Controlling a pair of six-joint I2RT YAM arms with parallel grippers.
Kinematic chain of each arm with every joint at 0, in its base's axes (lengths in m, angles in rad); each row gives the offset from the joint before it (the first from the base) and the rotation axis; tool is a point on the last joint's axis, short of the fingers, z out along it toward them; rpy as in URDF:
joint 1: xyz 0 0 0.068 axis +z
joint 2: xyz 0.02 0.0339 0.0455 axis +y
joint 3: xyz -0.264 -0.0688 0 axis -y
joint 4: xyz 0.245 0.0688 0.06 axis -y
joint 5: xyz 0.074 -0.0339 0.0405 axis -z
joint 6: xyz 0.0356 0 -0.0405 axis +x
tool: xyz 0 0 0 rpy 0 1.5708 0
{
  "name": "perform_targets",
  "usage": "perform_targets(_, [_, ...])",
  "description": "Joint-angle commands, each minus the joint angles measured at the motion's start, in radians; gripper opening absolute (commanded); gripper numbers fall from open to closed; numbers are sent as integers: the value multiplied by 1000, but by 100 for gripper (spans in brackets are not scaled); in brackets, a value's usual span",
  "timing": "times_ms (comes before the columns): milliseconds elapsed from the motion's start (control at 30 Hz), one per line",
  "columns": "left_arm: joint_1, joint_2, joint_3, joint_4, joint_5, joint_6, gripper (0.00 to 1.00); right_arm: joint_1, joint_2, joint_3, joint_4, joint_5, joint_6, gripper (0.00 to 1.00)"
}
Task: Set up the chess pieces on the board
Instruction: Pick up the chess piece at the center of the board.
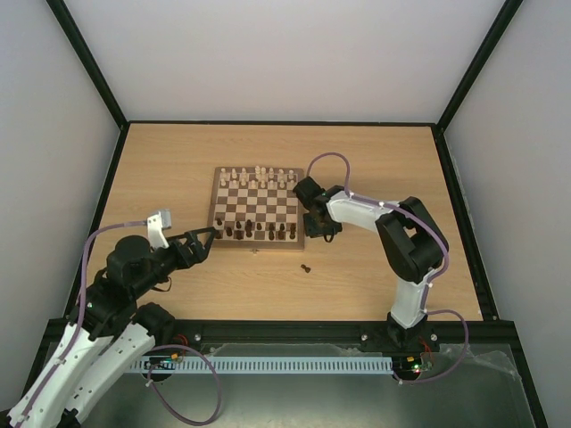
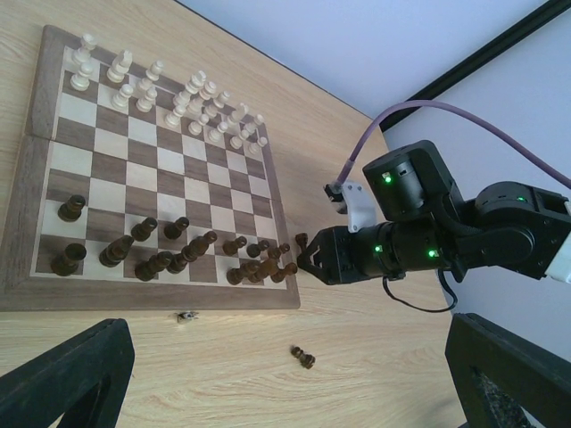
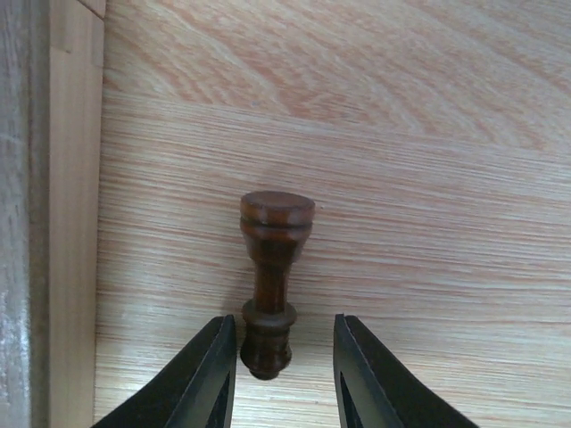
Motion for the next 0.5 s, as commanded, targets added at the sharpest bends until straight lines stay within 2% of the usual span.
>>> perform_targets(0, [-3, 9, 9, 27, -1, 16, 99, -13, 33, 19, 8, -13, -13, 30])
perform_targets(67, [-2, 11, 8, 29, -1, 15, 99, -22, 41, 18, 14, -24, -16, 23])
perform_targets(300, [-3, 23, 1, 36, 13, 15, 99, -31, 29, -13, 28, -40, -22, 7])
perform_targets(467, [-3, 52, -11, 58, 64, 23, 99, -32, -136, -65, 13, -45, -24, 4])
